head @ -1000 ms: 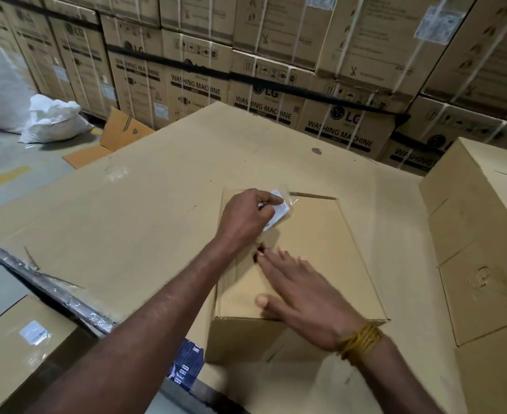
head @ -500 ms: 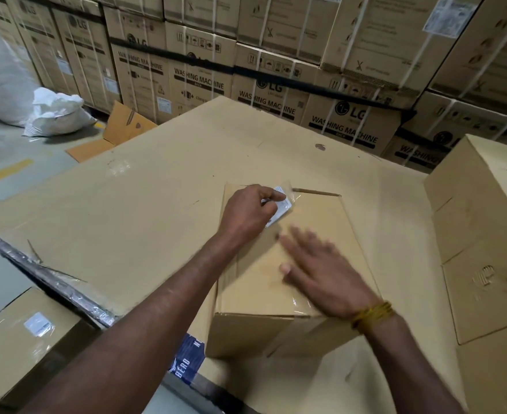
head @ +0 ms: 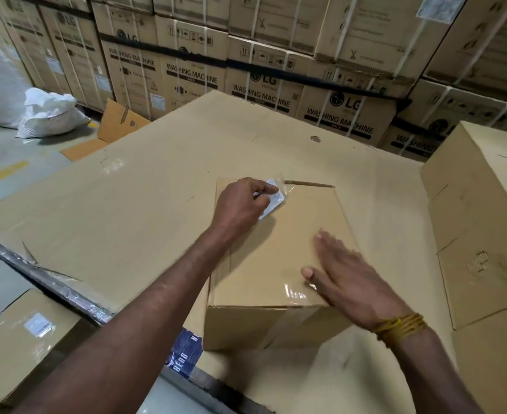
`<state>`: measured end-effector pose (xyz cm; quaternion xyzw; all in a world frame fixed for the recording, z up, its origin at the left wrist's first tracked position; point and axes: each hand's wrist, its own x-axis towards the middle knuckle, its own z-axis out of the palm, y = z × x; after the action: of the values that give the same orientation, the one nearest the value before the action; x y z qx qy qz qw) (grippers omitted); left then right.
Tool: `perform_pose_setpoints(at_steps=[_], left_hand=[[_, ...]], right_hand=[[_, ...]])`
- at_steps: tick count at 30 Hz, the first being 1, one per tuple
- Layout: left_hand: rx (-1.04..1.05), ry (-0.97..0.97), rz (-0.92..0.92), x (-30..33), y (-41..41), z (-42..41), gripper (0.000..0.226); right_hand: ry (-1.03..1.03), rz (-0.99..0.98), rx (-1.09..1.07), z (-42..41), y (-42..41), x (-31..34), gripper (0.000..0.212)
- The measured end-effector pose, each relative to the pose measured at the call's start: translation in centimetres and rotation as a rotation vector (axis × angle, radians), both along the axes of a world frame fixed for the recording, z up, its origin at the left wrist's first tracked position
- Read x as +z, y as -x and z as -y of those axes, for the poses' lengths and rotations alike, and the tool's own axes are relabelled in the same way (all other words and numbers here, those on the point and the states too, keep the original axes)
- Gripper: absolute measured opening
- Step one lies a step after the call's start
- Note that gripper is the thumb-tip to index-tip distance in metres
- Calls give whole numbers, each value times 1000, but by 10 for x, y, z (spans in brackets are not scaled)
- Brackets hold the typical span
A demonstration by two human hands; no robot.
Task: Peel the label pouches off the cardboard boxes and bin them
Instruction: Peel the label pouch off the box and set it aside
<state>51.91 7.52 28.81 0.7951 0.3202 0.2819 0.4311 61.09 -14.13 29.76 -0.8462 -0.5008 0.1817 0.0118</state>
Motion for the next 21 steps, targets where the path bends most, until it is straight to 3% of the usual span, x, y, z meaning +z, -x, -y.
perform_pose_setpoints(at_steps=[3, 7, 9, 12, 15, 21], left_hand=[[12, -17, -12, 0, 0, -1, 39], [6, -28, -24, 1, 2, 0, 37], [1, -36, -22, 1, 3, 1, 37], [-22, -55, -43, 3, 4, 4, 37], [-50, -79, -47, 4, 6, 4, 38], [-122, -35, -60, 7, 28, 8, 40]], right_hand=[[59, 39, -139, -1, 5, 4, 101], [-1, -74, 217, 4, 75, 5, 102], [0, -116, 273, 5, 73, 5, 93], [-41, -31, 34, 3, 32, 0, 83], [-39, 36, -254, 4, 10, -1, 87], [-95, 17, -237, 16, 44, -6, 91]])
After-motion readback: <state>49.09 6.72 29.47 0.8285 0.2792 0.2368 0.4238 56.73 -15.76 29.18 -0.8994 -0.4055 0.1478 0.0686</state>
